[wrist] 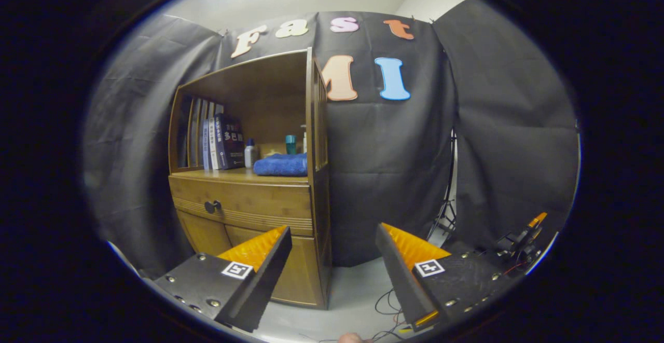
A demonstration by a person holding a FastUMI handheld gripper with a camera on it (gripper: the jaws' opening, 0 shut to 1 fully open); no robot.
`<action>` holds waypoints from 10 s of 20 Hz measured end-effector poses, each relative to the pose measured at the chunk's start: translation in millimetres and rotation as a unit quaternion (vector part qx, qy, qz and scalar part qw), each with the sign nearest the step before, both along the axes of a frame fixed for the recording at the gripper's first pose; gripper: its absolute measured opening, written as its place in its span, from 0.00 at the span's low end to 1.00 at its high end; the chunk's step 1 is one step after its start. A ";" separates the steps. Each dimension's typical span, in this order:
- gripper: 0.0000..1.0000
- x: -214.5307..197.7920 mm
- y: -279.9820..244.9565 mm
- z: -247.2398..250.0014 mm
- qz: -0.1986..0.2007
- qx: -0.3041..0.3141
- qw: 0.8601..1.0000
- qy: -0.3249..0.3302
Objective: Pull open the drawer, take out the items inside it, and place them on the countertop above the cabinet.
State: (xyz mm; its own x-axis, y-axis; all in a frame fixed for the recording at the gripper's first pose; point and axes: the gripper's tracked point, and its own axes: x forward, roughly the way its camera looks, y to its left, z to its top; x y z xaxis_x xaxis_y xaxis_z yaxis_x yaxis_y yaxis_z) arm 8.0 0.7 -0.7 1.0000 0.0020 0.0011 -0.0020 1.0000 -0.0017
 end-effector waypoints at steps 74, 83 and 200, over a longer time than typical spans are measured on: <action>0.49 -3.7 373.9 -118.3 -0.014 -0.023 0.996 0.091; 0.93 -6.7 376.3 -19.8 -0.006 -0.002 0.997 0.072; 0.99 50.3 340.7 81.0 -0.054 0.088 0.994 0.042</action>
State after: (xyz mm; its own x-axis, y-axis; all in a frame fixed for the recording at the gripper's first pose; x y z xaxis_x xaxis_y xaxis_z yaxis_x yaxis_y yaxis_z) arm 58.3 341.4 80.3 0.9910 -0.0984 -0.0909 0.1127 0.9790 0.1698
